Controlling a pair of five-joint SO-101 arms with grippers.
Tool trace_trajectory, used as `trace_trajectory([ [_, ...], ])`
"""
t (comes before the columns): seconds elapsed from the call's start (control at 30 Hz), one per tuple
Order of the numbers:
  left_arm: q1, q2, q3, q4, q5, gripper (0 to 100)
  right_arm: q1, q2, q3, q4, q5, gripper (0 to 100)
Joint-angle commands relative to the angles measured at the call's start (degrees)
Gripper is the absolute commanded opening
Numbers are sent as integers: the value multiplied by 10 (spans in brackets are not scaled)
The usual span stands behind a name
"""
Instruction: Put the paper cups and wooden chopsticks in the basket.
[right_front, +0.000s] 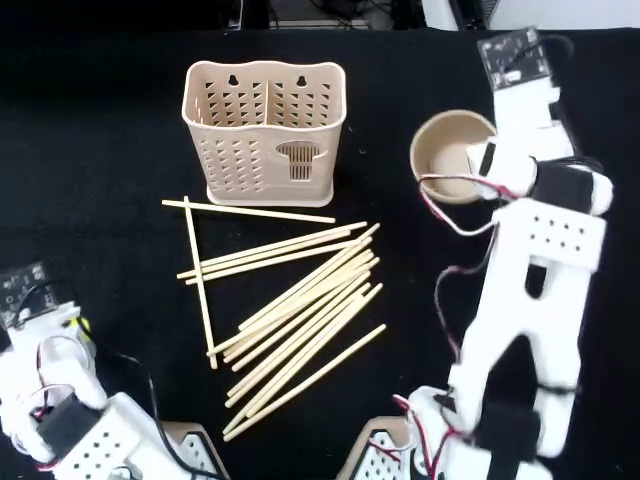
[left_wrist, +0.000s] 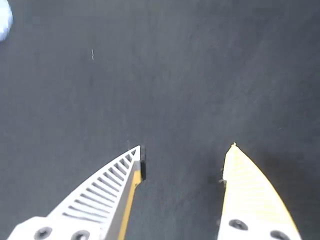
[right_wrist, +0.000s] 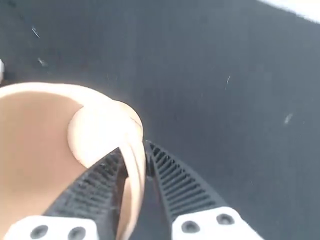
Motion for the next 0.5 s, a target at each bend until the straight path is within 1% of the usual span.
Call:
trace_trajectory([
  [0.0,67,13,-153,51,-1,271,-35,-58,-98,42,-35,11],
  [0.07,90,46,-229,74,11,271,-53,-63,-153,68,-55,11],
  [0.17,104,139,-338,86,42,271,-84,-52,-236,113,-80,11],
  [0.3,130,310,-477,83,98,271,-128,-20,-328,158,-105,11],
  [0.47,204,523,-661,83,176,271,-175,35,-424,166,-149,11],
])
